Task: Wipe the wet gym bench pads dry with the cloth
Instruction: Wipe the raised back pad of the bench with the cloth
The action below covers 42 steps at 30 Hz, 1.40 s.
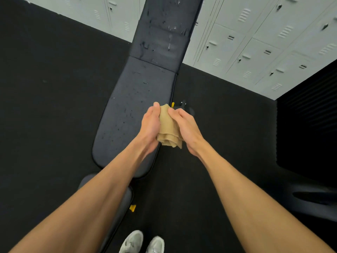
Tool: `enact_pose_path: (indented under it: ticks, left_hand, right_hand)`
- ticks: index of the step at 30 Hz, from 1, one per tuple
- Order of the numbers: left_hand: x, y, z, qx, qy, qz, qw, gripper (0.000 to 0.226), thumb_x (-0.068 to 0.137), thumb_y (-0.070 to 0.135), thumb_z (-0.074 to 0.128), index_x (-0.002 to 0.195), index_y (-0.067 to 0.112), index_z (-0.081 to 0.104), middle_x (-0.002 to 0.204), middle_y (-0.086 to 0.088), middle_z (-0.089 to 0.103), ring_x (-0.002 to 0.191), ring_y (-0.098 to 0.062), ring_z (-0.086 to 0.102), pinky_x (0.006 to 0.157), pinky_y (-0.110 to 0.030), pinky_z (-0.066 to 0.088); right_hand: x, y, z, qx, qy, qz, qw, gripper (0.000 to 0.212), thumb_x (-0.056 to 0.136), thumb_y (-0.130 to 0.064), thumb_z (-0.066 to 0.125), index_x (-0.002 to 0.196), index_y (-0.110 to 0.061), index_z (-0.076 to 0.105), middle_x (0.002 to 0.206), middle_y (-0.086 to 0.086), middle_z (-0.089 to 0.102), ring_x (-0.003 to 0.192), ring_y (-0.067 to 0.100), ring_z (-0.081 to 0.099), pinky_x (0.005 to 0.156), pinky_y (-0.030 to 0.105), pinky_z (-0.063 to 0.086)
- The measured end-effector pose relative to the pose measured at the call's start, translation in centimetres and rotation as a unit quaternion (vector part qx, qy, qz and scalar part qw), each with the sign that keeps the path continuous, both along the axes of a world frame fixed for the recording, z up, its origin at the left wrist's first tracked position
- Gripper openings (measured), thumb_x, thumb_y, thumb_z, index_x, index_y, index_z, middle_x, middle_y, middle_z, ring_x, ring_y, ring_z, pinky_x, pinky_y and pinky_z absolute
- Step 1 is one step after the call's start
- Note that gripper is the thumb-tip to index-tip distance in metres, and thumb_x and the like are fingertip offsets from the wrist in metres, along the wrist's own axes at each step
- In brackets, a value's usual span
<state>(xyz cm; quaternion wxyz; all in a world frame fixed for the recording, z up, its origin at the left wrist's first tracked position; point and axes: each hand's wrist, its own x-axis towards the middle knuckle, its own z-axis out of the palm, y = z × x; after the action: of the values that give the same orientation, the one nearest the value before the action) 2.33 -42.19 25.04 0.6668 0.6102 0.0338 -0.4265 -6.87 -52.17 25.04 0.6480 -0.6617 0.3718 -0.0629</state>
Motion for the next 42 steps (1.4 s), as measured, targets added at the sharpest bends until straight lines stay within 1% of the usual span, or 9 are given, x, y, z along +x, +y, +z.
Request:
enact_pose_path:
  ticks: [8,16,19,24,26,29,37,40,42]
  left_hand:
    - [9.6,-12.1,1.5,-0.034,0.006,0.057,0.998,0.052,0.106,0.061,0.053,0.131,0.015,0.051,0.135,-0.023,0.070,0.118,-0.037,0.076,0.096,-0.060,0.064]
    - [21.5,-23.0,3.6,-0.022,-0.015,0.081,0.996,0.067,0.103,0.065,0.044,0.138,0.010,0.061,0.126,-0.018,0.076,0.110,-0.032,0.079,0.090,-0.052,0.067]
    - [24.9,-26.2,5.1,0.025,-0.095,0.113,0.989,0.051,0.112,0.051,0.040,0.130,0.010,0.065,0.117,-0.007,0.076,0.102,-0.020,0.076,0.078,-0.040,0.063]
    - [29.0,-29.0,6.3,0.099,-0.248,0.144,0.953,0.026,0.108,0.032,0.051,0.106,0.016,0.072,0.104,0.007,0.074,0.098,-0.014,0.069,0.095,-0.044,0.058]
    - [30.3,-29.5,6.1,0.132,-0.291,0.180,0.930,0.021,0.106,0.023,0.054,0.106,0.018,0.074,0.102,0.010,0.075,0.099,-0.013,0.070,0.094,-0.040,0.058]
    - [31.9,-29.9,5.3,0.164,-0.350,0.224,0.894,0.021,0.104,0.012,0.054,0.108,0.017,0.074,0.107,0.006,0.075,0.101,-0.014,0.070,0.096,-0.038,0.058]
    - [32.9,-29.8,1.0,0.311,-0.378,0.267,0.830,0.028,0.104,0.008,0.051,0.122,0.016,0.071,0.129,-0.002,0.065,0.120,-0.019,0.060,0.101,-0.025,0.043]
    - [32.6,-29.8,-1.1,0.345,-0.360,0.256,0.828,0.035,0.109,0.016,0.049,0.142,0.015,0.061,0.144,-0.003,0.057,0.134,-0.022,0.053,0.104,-0.025,0.038]
    - [32.7,-29.6,-2.3,0.362,-0.332,0.259,0.831,0.040,0.113,0.023,0.045,0.150,0.014,0.054,0.151,-0.005,0.054,0.138,-0.022,0.051,0.110,-0.030,0.038]
  right_hand:
    - [9.1,-10.3,3.4,-0.028,-0.063,0.071,0.995,0.038,0.108,-0.051,0.064,0.099,-0.015,0.063,0.104,0.019,0.074,0.089,0.017,0.069,0.086,0.042,0.060]
    - [21.8,-21.2,6.5,-0.112,-0.079,0.085,0.987,0.030,0.105,-0.056,0.068,0.097,-0.026,0.072,0.087,-0.007,0.076,0.081,0.013,0.074,0.076,0.043,0.065]
    - [25.8,-24.5,7.8,-0.168,-0.081,0.082,0.979,0.026,0.107,-0.053,0.065,0.101,-0.028,0.070,0.084,-0.019,0.073,0.080,0.002,0.071,0.077,0.031,0.062]
    - [32.2,-29.1,9.5,-0.271,-0.081,0.099,0.954,0.017,0.111,-0.052,0.055,0.113,-0.035,0.061,0.116,-0.007,0.066,0.104,0.003,0.064,0.091,0.027,0.053]
    - [34.3,-30.5,10.2,-0.291,-0.074,0.132,0.945,0.017,0.114,-0.044,0.051,0.122,-0.032,0.061,0.124,-0.002,0.056,0.103,-0.006,0.056,0.085,0.009,0.040]
    - [37.5,-31.9,10.6,-0.322,-0.064,0.188,0.926,0.021,0.115,-0.038,0.049,0.130,-0.028,0.061,0.125,-0.001,0.047,0.099,-0.006,0.051,0.076,0.008,0.036]
    - [41.9,-34.4,8.9,-0.517,-0.084,0.332,0.784,0.024,0.114,-0.023,0.049,0.134,-0.017,0.061,0.126,0.007,0.041,0.098,0.031,0.059,0.084,0.047,0.056]
    - [42.8,-35.4,6.1,-0.619,-0.063,0.346,0.702,0.034,0.104,-0.009,0.059,0.139,-0.008,0.061,0.152,0.018,0.045,0.134,0.043,0.051,0.110,0.057,0.050]
    - [43.2,-35.1,3.9,-0.684,-0.049,0.399,0.608,0.057,0.105,-0.002,0.045,0.161,0.006,0.041,0.174,0.025,0.030,0.163,0.051,0.022,0.134,0.063,0.021]
